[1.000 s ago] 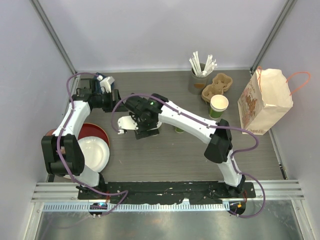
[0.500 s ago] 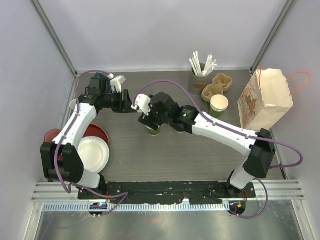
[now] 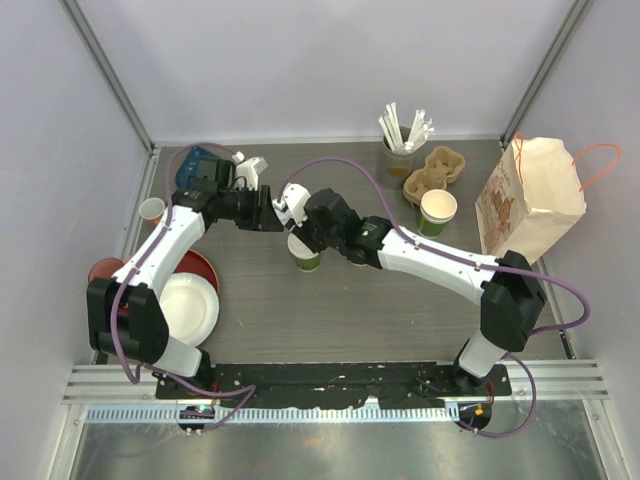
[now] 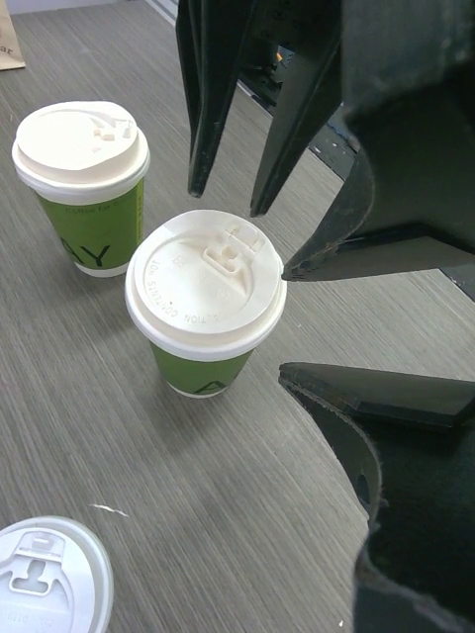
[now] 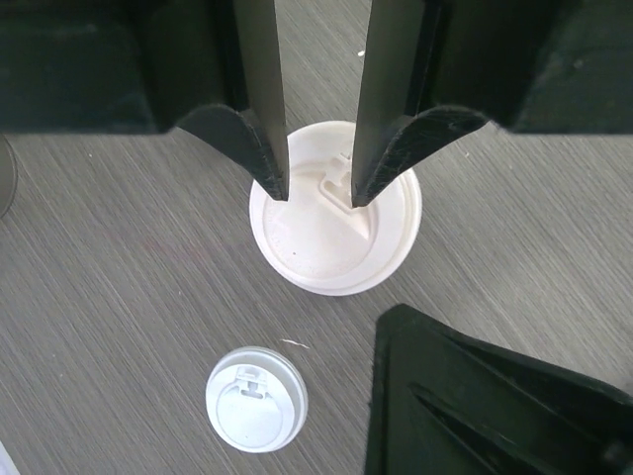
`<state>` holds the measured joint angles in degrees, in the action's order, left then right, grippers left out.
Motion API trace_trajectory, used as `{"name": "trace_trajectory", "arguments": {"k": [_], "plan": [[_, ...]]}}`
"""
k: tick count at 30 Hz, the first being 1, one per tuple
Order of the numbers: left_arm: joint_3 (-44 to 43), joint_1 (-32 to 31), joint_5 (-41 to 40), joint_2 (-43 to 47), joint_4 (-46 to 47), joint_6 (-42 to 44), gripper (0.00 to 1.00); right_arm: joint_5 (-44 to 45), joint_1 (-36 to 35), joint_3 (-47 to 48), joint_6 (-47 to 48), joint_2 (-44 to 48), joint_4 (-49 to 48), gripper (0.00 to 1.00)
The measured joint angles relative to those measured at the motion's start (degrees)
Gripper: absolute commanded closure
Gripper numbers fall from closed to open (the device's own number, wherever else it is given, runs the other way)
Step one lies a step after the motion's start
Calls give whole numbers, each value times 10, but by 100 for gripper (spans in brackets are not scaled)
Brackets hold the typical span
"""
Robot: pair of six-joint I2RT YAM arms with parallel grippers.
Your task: Pack the takeout coffee
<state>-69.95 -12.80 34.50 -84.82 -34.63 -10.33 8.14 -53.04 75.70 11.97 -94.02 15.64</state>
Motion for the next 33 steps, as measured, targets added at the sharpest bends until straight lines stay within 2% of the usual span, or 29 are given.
{"name": "trace_trajectory", "arguments": {"k": [6, 12, 15, 19, 22, 29, 33], "plan": [[0, -4, -4, -13, 0, 0, 56, -19, 2, -6, -1, 0, -21, 73], [15, -7, -4, -35, 5, -10, 55, -34, 14, -95, -33, -1, -75, 75], [19, -7, -4, -45, 5, -13, 54, -33, 17, -101, -43, -1, -103, 75], [19, -9, -4, -49, 5, -13, 54, -31, 17, -94, -44, -1, -95, 75], [19, -9, -4, -49, 5, -13, 55, -33, 17, -70, -40, -2, -59, 72], [17, -9, -3, -48, 2, -12, 55, -49, 17, 5, -20, -2, -19, 52], [13, -9, -2, -46, -4, -7, 55, -58, 7, 17, 18, -2, -19, 50]]}}
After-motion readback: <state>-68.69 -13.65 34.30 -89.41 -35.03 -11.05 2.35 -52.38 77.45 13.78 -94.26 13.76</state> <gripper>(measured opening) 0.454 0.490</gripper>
